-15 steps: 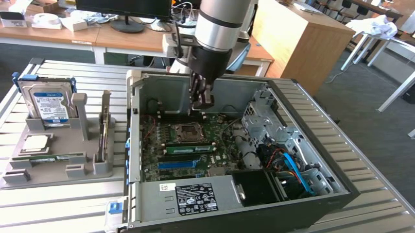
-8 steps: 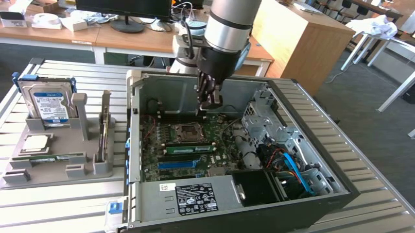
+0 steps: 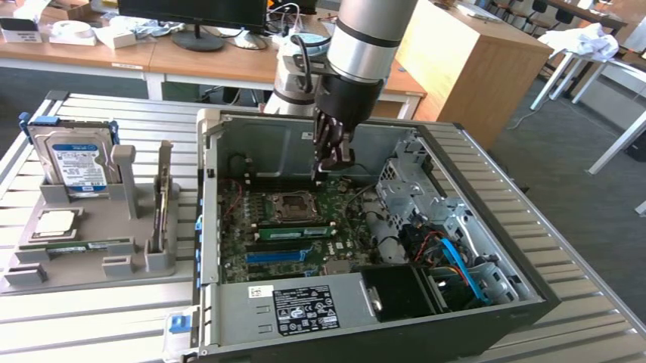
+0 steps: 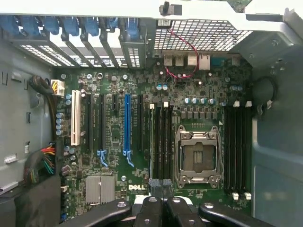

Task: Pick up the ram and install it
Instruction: 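Press down the ram until it locks into place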

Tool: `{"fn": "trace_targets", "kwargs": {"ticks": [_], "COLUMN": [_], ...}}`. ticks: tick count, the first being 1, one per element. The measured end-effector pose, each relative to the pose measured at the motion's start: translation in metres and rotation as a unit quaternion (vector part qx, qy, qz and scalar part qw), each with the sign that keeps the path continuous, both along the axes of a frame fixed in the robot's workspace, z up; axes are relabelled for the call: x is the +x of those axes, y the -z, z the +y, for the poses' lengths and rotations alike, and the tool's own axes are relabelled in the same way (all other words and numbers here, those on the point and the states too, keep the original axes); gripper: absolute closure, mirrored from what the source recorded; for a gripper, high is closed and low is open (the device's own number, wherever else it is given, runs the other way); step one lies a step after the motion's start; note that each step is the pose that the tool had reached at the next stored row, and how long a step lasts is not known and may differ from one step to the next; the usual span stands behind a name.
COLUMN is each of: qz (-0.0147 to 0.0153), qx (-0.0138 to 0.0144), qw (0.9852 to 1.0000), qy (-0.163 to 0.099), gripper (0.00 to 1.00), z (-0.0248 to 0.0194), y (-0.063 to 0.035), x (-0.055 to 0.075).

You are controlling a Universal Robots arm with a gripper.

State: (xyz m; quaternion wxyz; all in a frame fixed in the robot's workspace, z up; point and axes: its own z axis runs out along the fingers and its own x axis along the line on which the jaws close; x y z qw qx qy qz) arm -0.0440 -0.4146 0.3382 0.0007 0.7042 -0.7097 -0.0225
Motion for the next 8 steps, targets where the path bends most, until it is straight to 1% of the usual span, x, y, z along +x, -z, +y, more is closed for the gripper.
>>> {"fn": "trace_targets", "kwargs": {"ticks": [8], "qz": [0.0], "qx": [0.0], "qw": [1.0], "qy": [0.0], "gripper": [0.9], "z": [0.0], "y": [0.0], "x": [0.0]}}
